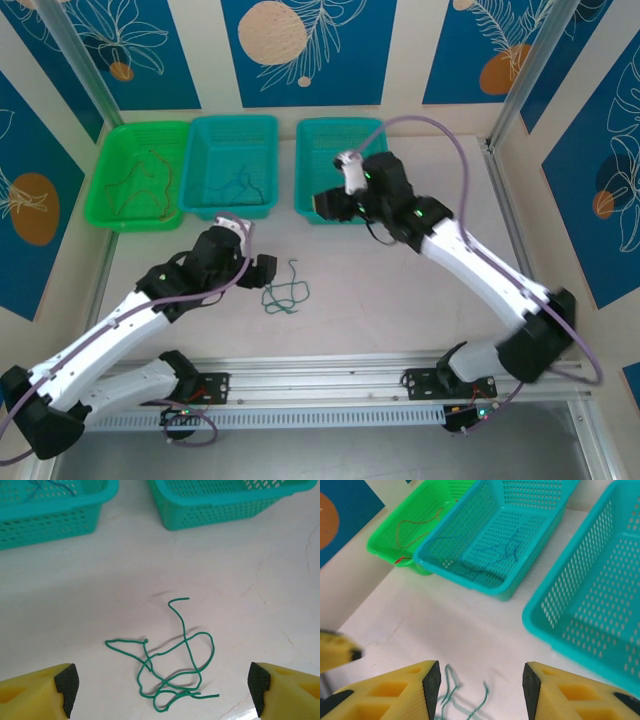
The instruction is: Untangle the cables
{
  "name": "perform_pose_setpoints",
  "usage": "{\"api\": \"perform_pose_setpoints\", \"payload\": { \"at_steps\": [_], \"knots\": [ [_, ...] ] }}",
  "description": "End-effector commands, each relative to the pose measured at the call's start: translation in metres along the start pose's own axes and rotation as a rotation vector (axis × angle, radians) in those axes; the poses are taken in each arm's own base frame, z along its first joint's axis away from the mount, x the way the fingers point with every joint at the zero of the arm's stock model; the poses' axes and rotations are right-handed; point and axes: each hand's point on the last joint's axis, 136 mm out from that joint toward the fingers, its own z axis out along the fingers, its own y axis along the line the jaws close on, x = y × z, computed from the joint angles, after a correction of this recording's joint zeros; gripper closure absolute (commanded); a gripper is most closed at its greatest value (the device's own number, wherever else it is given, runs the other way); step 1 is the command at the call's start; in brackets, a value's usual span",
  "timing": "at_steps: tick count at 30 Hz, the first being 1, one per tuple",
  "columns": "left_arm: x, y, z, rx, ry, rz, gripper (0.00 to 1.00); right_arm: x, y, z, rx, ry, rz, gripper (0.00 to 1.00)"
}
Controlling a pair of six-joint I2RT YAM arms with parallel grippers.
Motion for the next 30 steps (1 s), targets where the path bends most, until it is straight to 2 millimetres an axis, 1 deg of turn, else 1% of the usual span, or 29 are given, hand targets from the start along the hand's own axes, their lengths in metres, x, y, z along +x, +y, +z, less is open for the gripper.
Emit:
{"api": "perform_pose_setpoints", "payload": {
  "at_steps": [1,4,7,9,12,14,17,20,23,25,28,30],
  "knots": [
    [0.0,-0.017,0.016,0.085,0.034,-0.033,0.13,0.051,0.0,-0.015,-0.028,0.079,0.121,0.5],
    [0.005,-0.022,0.037,0.107,0.077,-0.044,0.16,0.088,-0.004,-0.03,-0.012,0.126,0.199,0.5],
    [0.009,-0.025,0.06,0.129,0.106,-0.062,0.21,0.121,-0.003,-0.033,-0.015,0.187,0.239,0.5],
    [0.011,-0.026,0.076,0.14,0.118,-0.08,0.24,0.145,0.0,-0.026,-0.028,0.242,0.259,0.5],
    [0.015,-0.025,0.1,0.141,0.137,-0.1,0.26,0.171,0.01,-0.01,-0.064,0.316,0.268,0.5],
    [0.018,-0.023,0.114,0.134,0.148,-0.115,0.28,0.185,0.013,0.002,-0.058,0.358,0.258,0.5],
    [0.023,-0.02,0.133,0.133,0.162,-0.141,0.3,0.201,0.017,0.02,-0.039,0.414,0.233,0.5],
    [0.031,-0.019,0.15,0.135,0.184,-0.153,0.32,0.209,0.021,0.034,-0.034,0.444,0.231,0.5],
    [0.042,-0.017,0.165,0.137,0.212,-0.171,0.34,0.217,0.026,0.044,-0.045,0.467,0.259,0.5],
    [0.048,-0.02,0.173,0.157,0.225,-0.183,0.37,0.222,0.032,0.049,-0.053,0.478,0.264,0.5],
    [0.056,-0.021,0.182,0.169,0.244,-0.2,0.46,0.232,0.037,0.058,-0.02,0.49,0.232,0.49],
    [0.061,-0.021,0.185,0.173,0.254,-0.209,0.59,0.24,0.034,0.067,0.025,0.493,0.202,0.48]
  ]
}}
